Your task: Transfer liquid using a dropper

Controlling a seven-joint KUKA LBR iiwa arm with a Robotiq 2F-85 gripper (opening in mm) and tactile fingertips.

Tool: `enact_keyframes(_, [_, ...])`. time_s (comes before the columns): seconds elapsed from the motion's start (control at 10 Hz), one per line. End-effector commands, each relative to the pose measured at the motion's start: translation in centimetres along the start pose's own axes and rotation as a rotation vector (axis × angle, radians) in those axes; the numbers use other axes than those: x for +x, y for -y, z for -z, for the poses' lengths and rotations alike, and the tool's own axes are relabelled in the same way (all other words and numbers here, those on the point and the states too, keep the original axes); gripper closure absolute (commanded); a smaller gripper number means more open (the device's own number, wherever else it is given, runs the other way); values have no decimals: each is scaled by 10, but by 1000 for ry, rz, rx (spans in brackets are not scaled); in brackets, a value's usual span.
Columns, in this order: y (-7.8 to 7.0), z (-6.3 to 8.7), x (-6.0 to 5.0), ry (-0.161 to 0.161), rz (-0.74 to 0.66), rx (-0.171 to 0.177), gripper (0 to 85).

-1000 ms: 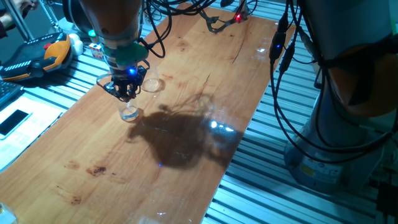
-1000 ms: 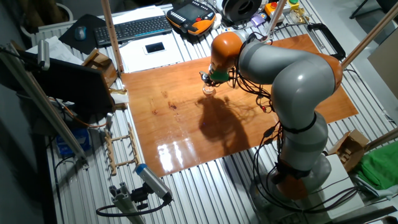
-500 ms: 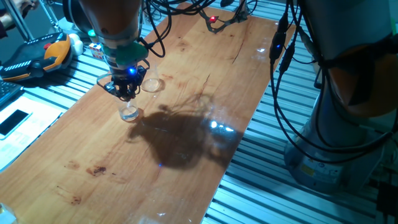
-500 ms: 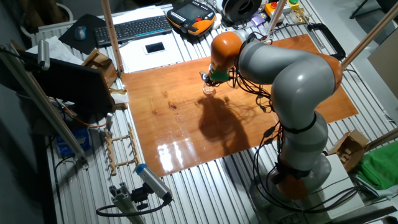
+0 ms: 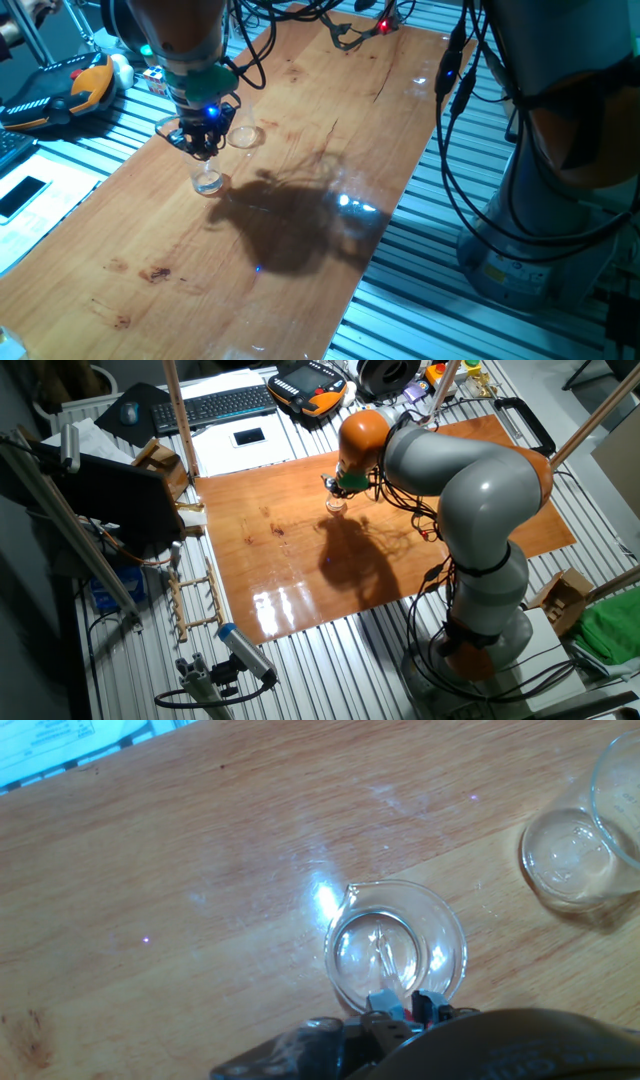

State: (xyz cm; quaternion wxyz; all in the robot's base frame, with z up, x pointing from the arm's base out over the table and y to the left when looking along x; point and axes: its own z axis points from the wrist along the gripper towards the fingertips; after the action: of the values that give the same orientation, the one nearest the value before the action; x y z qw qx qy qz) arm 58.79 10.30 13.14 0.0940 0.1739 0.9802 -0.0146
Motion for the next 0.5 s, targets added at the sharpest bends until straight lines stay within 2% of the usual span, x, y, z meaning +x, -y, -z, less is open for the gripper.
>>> enact_keyframes(0.0, [0, 1, 0, 0, 0, 0, 687])
enact_keyframes(0.4, [1, 11, -1, -2, 0, 3, 697])
